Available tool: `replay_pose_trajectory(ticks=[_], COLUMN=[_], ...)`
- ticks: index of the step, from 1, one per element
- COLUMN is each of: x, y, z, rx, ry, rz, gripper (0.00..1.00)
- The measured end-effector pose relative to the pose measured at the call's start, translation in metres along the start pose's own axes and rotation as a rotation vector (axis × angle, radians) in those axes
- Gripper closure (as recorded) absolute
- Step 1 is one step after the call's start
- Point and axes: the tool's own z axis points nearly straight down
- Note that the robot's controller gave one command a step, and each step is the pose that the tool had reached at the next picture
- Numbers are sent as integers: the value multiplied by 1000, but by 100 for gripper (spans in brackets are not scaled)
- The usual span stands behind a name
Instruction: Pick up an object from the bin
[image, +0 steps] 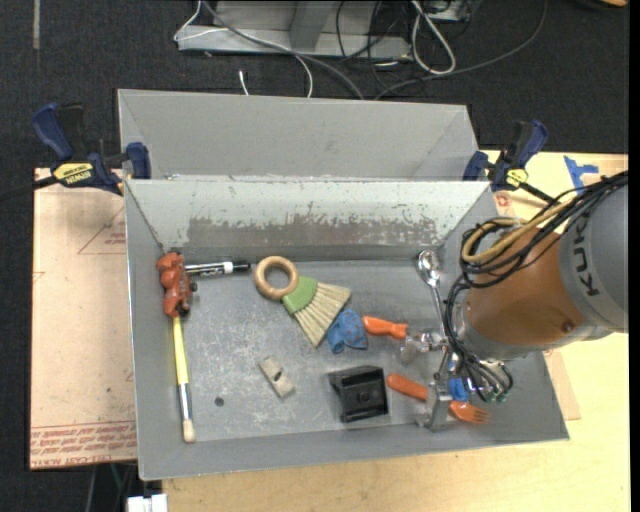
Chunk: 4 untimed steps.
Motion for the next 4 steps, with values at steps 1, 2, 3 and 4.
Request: replay_pose_trajectory(ticks=[1,2,3,4], x=[-3,-3,-1,-4], y=[-13,-12,-11,-12], z=[0,-1,-39,-82], rx=[-1,-1,-4,-1], ry=[-4,-4,5,-3], rz=[-111,-112,-111,-110], gripper=[100,100,100,100])
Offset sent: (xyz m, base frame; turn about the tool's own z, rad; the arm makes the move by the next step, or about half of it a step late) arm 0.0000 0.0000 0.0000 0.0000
